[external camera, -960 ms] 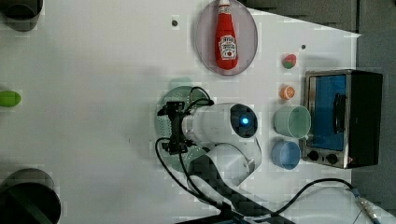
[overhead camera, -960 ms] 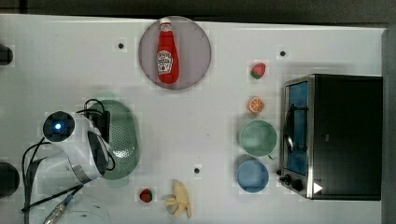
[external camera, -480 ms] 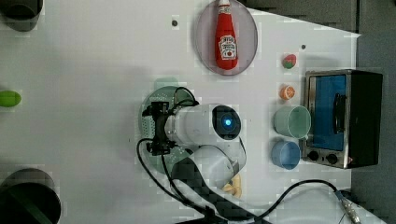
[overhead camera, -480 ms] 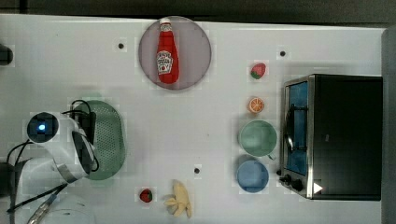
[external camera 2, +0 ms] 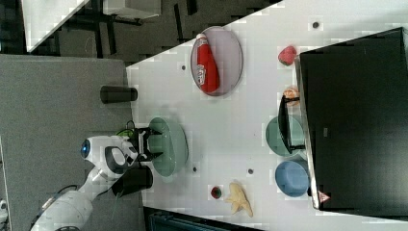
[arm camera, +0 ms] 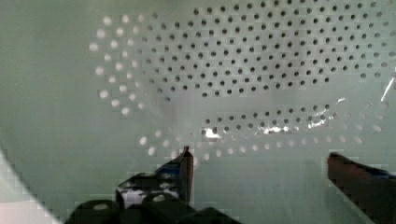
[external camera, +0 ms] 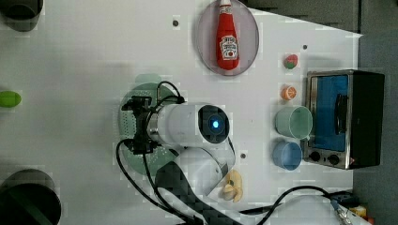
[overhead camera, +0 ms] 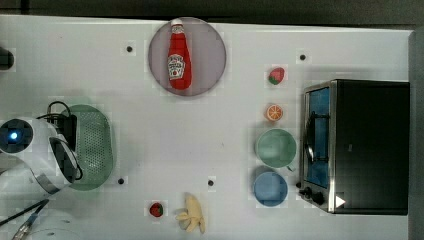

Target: Drag strainer right to left.

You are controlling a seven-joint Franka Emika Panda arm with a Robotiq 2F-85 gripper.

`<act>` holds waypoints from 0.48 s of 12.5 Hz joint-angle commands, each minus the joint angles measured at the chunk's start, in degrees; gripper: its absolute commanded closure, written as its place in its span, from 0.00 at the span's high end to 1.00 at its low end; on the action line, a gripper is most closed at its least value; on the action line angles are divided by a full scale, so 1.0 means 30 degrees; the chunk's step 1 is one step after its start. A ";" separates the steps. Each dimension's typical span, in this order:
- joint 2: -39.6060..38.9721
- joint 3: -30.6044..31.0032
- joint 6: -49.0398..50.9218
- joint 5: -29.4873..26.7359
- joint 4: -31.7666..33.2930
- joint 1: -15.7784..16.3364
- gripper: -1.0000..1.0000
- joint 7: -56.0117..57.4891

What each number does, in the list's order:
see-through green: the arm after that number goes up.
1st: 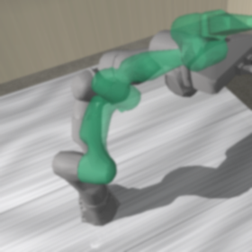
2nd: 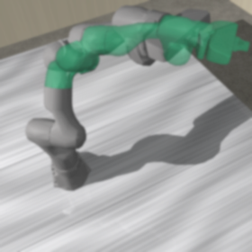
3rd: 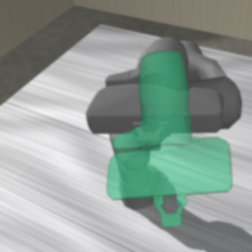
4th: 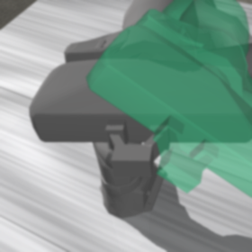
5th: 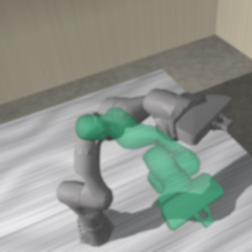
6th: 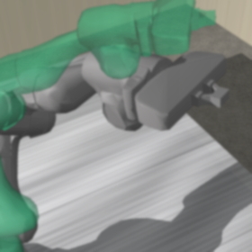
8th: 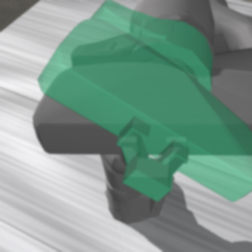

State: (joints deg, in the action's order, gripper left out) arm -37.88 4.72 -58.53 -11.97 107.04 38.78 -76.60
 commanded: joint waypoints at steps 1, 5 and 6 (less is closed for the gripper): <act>0.1025 -0.0464 0.1586 0.0128 0.0013 0.0021 1.00 0.0849; 0.4971 -0.3192 0.7286 0.1237 0.0015 -0.0111 1.00 0.7769; 0.6209 -0.4213 0.8557 0.1379 -0.0026 -0.0191 1.00 0.9226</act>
State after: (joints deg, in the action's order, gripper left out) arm -27.39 -5.60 -32.59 -6.86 108.32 40.96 -59.59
